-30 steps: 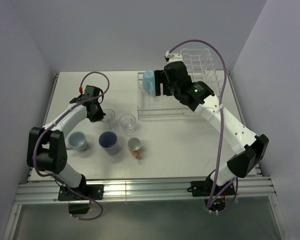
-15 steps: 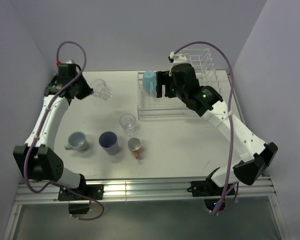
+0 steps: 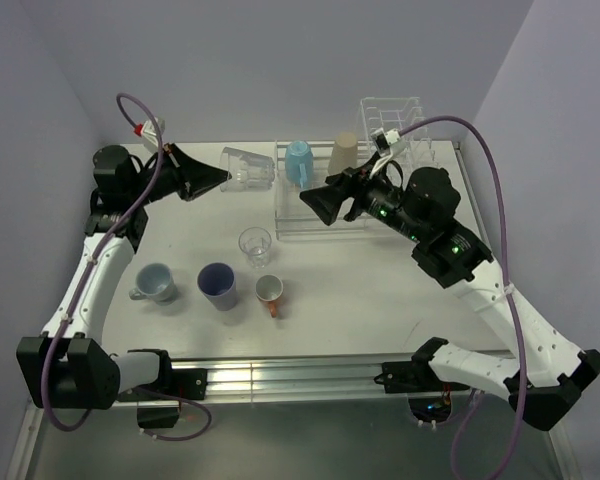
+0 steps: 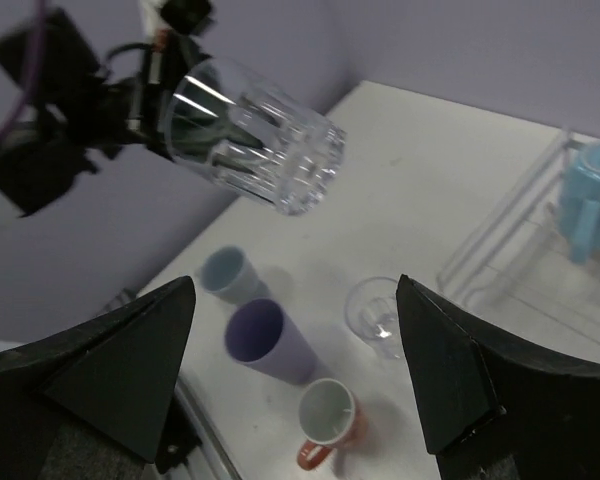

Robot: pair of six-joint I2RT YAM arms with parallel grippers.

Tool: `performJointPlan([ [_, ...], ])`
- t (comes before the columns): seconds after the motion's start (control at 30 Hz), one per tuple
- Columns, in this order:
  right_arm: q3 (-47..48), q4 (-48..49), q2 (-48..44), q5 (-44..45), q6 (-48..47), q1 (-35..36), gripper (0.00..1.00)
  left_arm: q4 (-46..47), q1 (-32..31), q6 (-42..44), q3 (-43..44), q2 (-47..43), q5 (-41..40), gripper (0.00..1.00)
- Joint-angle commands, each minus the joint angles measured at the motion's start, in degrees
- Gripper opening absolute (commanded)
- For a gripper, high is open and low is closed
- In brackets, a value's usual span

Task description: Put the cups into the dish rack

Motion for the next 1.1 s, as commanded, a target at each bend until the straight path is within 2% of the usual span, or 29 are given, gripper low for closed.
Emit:
performJointPlan([
  [0.0, -3.45, 14.89, -2.44, -10.52, 4.41, -1.24, 0.89, 20.33, -1.25, -11.23, -1.01, -3.44, 9.77, 0.0],
  [0.13, -7.06, 22.81, -2.8, -18.42, 9.6, -2.91, 0.91, 28.41, -3.54, -15.79, -3.02, -3.62, 10.83, 0.0],
  [0.23, -8.11, 27.2, -1.92, -21.16, 12.77, -3.88, 0.91, 34.04, -5.29, -18.87, -3.82, -3.36, 11.09, 0.0],
  [0.57, -8.99, 42.84, 2.12, -29.51, 25.16, -6.17, 0.91, 35.8, -9.42, -18.17, -3.56, -2.56, 9.51, 0.0],
  [0.67, -9.08, 45.75, 3.44, -30.92, 27.53, -6.26, 0.92, 37.74, -10.22, -18.97, -3.56, -1.95, 9.34, 0.0],
  [1.07, -8.91, 46.55, 5.9, -31.54, 28.95, -5.29, 0.93, 37.39, -11.45, -17.74, -2.77, -0.89, 8.28, 0.0],
])
